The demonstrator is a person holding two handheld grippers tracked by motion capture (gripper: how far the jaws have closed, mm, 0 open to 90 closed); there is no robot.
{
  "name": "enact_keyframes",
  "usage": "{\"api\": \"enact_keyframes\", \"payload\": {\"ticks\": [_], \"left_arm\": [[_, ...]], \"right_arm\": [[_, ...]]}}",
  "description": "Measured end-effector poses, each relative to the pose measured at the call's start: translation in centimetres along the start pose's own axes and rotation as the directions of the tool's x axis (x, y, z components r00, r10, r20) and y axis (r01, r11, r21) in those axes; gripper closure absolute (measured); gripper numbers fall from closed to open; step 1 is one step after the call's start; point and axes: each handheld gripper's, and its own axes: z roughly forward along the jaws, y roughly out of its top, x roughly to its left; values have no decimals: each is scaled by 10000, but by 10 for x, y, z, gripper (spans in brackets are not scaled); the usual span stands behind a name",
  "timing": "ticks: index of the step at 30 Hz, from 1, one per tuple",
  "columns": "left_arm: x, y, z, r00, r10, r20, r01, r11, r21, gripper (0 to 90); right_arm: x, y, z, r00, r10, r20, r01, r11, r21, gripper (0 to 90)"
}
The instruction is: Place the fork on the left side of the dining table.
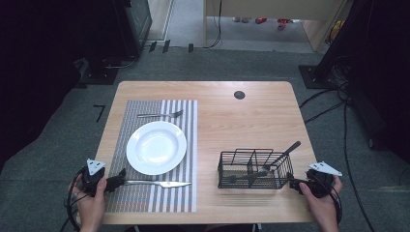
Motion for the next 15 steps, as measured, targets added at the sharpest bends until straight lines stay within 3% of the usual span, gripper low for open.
{"api": "enact_keyframes", "payload": {"ticks": [4, 15], "left_arm": [[2, 0, 1, 9997, -193, 162, 191, 9998, 91, 104], [3, 0, 1, 9997, -179, 166, 177, 9998, 101, 103]], "right_arm": [[0, 0, 0, 10000, 2, -1, -2, 10000, -1, 8], [0, 0, 0, 10000, 6, 0, -6, 10000, -2, 8]]}}
